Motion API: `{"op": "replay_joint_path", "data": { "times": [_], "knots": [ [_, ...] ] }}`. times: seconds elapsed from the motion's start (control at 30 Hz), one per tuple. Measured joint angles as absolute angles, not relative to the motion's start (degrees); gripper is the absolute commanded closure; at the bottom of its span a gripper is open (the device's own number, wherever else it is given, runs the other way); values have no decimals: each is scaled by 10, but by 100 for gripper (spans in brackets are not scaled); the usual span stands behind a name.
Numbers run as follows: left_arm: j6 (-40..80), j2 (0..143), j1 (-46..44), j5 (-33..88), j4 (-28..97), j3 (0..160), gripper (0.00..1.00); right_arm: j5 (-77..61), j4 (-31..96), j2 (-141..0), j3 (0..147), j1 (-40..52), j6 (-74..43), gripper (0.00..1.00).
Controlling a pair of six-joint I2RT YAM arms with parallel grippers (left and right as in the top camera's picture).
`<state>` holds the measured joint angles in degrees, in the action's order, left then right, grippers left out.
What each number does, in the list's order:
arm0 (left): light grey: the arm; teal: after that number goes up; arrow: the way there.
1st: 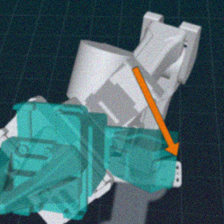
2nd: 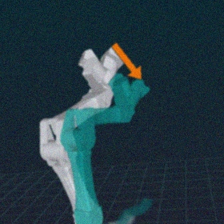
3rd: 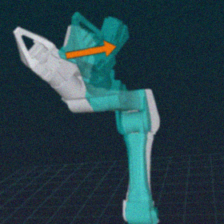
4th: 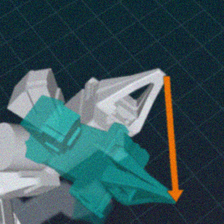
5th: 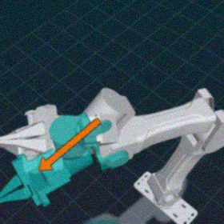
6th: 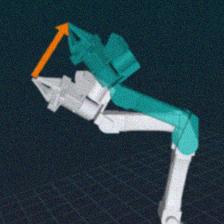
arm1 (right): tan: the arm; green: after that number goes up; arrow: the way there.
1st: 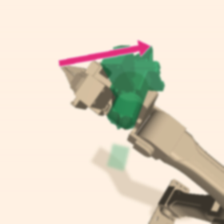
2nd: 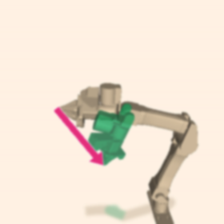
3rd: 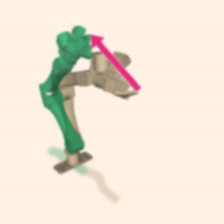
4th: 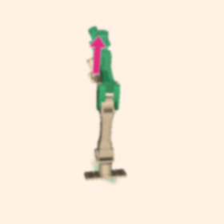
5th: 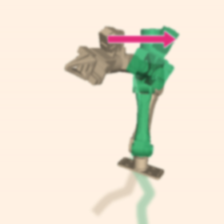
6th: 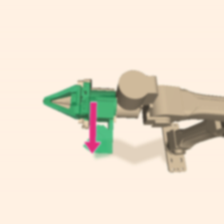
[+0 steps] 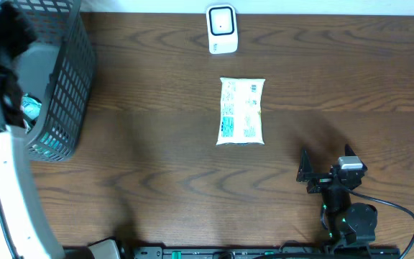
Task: Scan the item barcode
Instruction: 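Release the white bag and move the left gripper back to the basket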
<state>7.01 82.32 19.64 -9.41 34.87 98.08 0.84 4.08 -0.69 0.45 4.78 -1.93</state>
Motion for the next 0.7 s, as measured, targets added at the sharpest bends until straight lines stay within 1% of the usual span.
{"op": "replay_joint_path", "data": {
  "times": [0.17, 0.23, 0.33, 0.5, 0.53, 0.6, 0.7],
  "knots": [
    [69, 882, 272, -94, 419, 981, 4, 8, 41, -7, 4, 48, -19, 1],
    [66, 918, 293, -94, 445, 981, 6, 9, 41, -7, 4, 48, -20, 1],
    [62, 969, 307, -94, 454, 981, 6, 8, 41, -7, 4, 48, -19, 1],
    [61, 1043, 303, -94, 449, 981, 7, 8, 41, -7, 4, 48, -19, 1],
    [61, 1052, 302, -94, 448, 981, 14, 8, 41, -7, 4, 48, -20, 1],
    [58, 1069, 297, -94, 447, 981, 20, 8, 41, -7, 4, 48, -20, 1],
    [59, 1092, 284, -94, 446, 981, 21, 9, 41, -7, 4, 48, -19, 1]
  ]
}}
